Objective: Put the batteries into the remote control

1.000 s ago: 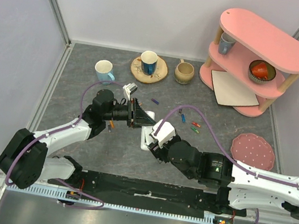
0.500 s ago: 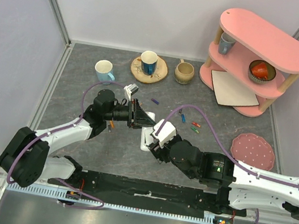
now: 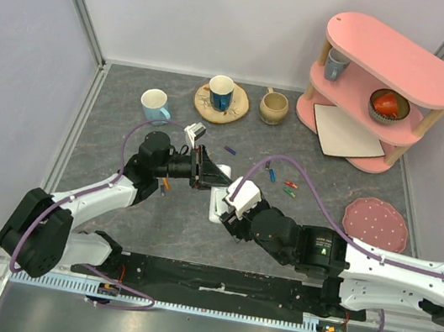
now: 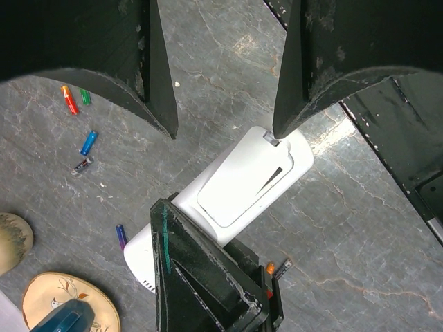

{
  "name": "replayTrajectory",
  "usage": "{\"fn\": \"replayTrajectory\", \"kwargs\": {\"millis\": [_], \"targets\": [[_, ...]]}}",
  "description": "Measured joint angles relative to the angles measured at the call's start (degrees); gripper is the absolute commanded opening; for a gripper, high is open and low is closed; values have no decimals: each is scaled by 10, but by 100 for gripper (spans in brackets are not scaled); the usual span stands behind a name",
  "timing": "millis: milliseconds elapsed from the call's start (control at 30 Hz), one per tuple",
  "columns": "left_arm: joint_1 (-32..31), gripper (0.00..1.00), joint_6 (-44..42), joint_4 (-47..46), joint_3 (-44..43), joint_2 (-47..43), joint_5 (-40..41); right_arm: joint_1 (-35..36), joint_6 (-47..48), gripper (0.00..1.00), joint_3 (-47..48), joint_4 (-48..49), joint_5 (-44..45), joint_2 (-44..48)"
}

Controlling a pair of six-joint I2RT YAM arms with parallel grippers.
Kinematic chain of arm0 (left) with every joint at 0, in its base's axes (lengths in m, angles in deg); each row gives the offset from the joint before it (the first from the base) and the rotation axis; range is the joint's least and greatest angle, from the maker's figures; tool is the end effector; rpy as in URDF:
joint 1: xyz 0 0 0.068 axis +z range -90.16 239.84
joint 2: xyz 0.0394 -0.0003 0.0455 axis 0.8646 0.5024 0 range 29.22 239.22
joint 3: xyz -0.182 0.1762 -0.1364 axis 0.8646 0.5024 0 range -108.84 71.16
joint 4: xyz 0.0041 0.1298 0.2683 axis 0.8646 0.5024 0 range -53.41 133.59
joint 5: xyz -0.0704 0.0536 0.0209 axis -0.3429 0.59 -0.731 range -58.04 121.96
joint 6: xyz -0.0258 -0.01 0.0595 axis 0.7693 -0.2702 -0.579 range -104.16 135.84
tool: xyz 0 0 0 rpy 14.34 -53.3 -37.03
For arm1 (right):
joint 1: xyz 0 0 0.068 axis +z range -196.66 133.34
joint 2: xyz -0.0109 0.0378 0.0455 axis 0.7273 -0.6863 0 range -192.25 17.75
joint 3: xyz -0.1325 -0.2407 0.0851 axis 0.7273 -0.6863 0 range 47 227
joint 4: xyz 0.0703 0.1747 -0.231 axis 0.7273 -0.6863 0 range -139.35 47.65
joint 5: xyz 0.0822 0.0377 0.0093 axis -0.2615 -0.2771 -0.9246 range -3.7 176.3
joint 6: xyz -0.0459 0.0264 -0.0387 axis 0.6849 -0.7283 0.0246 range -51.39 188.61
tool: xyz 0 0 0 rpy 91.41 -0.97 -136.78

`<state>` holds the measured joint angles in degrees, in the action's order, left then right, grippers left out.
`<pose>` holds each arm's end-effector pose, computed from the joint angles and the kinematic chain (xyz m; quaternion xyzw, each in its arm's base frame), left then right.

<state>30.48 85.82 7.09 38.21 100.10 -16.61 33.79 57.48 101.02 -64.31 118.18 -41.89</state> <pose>0.2391 -0.1790 0.2344 0.0125 0.7405 -0.6555 0.1479 0.0720 0.2632 0.3320 -0.3506 0.7574 0.1934 0.5158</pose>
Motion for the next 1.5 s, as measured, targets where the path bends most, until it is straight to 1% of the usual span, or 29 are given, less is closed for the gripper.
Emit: {"fn": "replayTrajectory", "kwargs": {"millis": [600, 933, 1033, 1167, 1267, 1500], "targets": [[0, 2, 0, -2, -1, 0, 0, 0, 0, 70, -2, -6, 0, 4], [2, 2, 0, -2, -3, 10, 0, 0, -10, 74, 1, -17, -35, 29], [2, 2, 0, -2, -8, 18, 4, -1, -37, 75, 28, -34, -29, 19], [2, 2, 0, -11, -12, 31, 24, -7, -106, 75, 113, -64, 7, -33], [2, 2, -2, -21, -12, 38, 50, -21, -156, 76, 154, -84, 30, -72], [2, 2, -2, -85, -2, 44, 99, -80, -238, 75, 163, -139, 33, -117]]}}
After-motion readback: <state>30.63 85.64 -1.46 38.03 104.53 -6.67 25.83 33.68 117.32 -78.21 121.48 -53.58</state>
